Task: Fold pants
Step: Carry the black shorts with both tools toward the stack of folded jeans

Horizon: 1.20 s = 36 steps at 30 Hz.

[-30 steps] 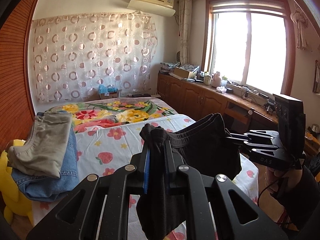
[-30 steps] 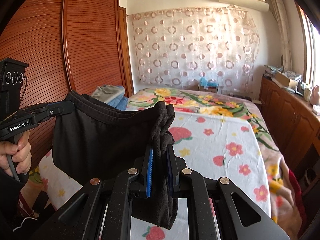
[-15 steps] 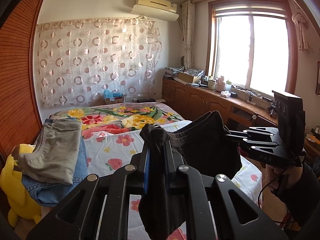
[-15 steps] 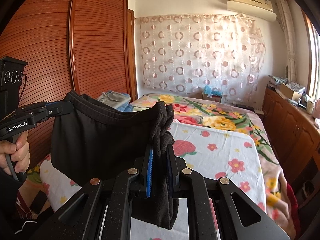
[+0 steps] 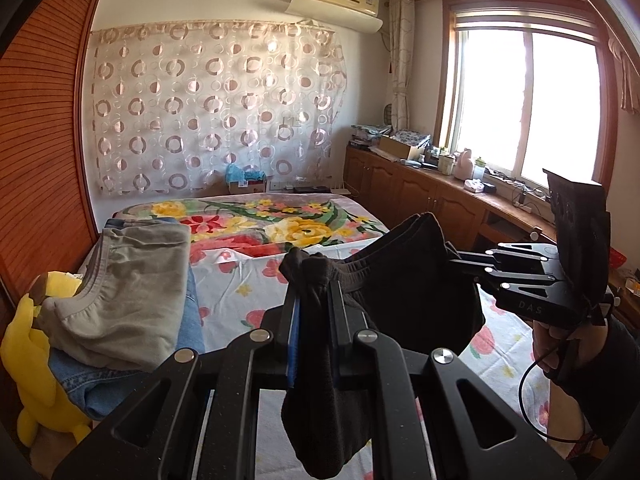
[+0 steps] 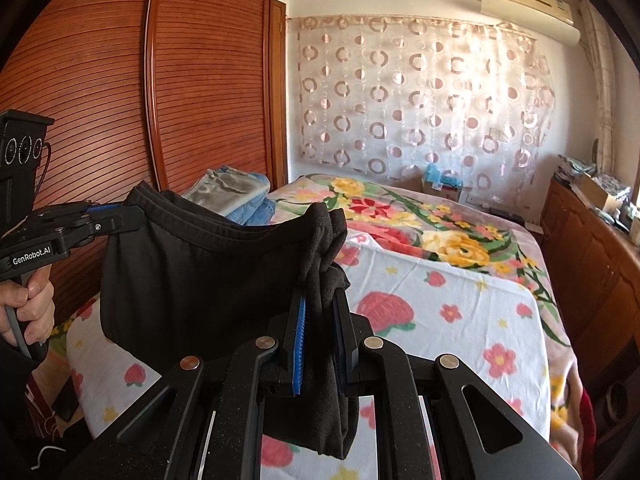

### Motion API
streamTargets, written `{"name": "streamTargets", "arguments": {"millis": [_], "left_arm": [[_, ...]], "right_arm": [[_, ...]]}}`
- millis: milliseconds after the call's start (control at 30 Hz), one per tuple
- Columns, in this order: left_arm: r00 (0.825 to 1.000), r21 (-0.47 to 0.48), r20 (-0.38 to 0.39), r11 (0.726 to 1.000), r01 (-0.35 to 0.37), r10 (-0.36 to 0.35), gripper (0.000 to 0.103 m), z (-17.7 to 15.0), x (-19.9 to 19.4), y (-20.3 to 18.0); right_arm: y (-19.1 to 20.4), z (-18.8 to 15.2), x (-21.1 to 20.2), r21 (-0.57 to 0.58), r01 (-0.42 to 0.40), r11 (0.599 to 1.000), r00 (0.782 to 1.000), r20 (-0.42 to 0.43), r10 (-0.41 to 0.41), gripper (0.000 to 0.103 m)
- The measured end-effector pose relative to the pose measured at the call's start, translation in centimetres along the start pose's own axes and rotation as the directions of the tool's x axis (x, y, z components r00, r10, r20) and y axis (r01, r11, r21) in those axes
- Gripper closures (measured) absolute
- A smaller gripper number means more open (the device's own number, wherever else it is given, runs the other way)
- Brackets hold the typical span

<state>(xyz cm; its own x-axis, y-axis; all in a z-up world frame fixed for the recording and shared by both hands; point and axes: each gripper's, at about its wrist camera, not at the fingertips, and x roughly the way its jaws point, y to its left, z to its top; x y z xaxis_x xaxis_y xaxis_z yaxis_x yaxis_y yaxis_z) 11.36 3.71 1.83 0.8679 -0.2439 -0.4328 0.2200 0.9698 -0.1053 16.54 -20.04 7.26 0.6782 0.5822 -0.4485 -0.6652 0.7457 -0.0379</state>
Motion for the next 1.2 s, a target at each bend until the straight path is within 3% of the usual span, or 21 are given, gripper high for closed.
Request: {"name": "streamTargets", "arguments": {"millis": [667, 1200], "left_arm": [[0.996, -0.001, 0.031, 0.996, -0.089, 0.089, 0.090, 4.6, 1.1, 4.5], [0.976, -0.044, 0.081, 0.979, -0.198, 0.201, 0.090, 6.5, 0.3, 8.8]], "right_arm": [[-1.9, 5.1, 5.9, -0.070, -0.066, 0.995, 0.997, 0.037, 0.069, 0.091], [-2.3, 8.2, 10.5, -0.168, -0.100, 0.981, 0.986, 0.116, 0.120, 0.091]]}}
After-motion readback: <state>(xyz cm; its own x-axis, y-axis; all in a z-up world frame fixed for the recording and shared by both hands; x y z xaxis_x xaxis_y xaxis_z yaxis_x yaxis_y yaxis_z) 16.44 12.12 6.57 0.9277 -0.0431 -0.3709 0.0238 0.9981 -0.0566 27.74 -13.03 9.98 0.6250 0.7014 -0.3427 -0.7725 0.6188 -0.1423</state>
